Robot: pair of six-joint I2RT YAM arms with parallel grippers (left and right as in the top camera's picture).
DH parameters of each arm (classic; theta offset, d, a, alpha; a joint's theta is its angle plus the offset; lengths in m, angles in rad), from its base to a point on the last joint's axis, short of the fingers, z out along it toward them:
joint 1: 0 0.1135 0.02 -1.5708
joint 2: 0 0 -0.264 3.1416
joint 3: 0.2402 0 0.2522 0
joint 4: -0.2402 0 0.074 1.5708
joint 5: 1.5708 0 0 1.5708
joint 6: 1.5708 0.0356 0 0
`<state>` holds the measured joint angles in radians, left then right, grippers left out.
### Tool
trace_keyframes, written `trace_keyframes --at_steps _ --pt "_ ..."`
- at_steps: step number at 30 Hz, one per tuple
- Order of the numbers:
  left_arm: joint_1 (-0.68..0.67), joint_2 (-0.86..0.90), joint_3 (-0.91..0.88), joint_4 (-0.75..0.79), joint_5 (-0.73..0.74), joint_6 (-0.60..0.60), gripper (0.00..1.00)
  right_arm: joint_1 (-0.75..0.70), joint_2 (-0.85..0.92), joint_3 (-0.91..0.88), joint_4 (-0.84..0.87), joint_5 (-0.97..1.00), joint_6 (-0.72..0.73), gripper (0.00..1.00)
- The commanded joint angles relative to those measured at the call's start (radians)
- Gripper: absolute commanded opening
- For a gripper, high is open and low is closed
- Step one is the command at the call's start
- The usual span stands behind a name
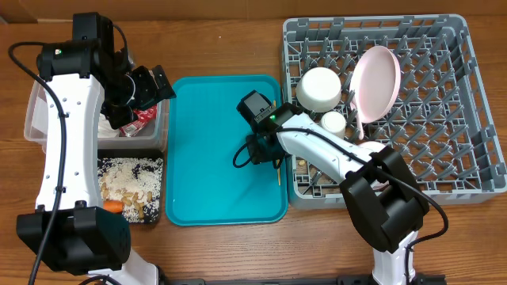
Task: Sort waste into correct bins and load items into the dishwasher
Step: 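Move the right gripper back to the wooden chopstick on the tray, then lower the right gripper and grasp the wooden chopstick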
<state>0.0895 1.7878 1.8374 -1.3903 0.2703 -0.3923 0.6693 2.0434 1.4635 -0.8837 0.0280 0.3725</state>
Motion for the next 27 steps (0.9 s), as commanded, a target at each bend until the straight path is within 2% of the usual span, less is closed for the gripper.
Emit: trace_keyframes --at_steps 1,27 --pt "-0.002 0.004 0.020 0.003 0.011 -0.004 1.00 -0.008 0.044 -0.011 -0.003 0.047 0.053 0.47" --pt "-0.002 0.004 0.020 0.003 0.011 -0.004 1.00 0.016 0.044 -0.008 0.035 0.222 0.072 0.52"
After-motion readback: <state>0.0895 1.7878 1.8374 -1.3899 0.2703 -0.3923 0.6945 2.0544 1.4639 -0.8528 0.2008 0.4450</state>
